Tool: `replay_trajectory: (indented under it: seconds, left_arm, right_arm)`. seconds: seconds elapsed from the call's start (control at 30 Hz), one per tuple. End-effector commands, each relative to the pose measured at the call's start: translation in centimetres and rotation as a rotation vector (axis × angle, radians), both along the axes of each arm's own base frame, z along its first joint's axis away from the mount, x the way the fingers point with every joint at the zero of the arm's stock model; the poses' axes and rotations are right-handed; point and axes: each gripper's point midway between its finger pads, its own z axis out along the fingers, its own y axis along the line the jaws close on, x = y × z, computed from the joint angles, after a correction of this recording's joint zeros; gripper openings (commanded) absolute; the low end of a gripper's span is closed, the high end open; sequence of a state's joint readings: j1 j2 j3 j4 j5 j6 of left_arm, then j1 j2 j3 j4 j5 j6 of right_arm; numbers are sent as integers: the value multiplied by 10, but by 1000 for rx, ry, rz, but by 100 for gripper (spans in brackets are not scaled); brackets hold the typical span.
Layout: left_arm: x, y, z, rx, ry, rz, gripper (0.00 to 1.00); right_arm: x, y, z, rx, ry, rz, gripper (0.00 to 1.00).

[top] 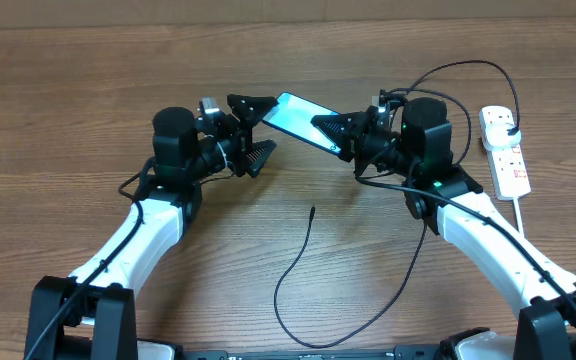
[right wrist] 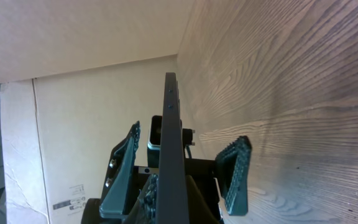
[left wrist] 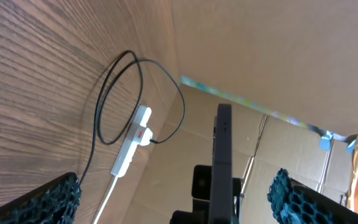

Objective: Plug charger to phone and switch on socket
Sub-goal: 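Move the left gripper onto the phone's other edge and close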

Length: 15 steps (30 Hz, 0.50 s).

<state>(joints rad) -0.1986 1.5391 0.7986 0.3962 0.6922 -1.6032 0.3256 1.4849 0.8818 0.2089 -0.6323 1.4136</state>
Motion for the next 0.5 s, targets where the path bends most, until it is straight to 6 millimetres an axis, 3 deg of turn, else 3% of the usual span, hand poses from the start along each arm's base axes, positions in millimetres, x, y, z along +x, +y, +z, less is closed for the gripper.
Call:
replay_trajectory:
  seconds: [0.0, 0.37, 0.47]
  left_arm:
    - [0, -4, -2, -18, 38, 40, 100]
    - [4, -7, -4, -58, 108, 112, 100]
    - [4, -9, -4, -74, 125, 123, 94]
  right_arm:
    - [2, 7, 14, 9, -43, -6, 4]
    - [-1, 19, 14, 42, 15, -34, 4]
    - [-3, 23, 14, 41, 20, -39, 4]
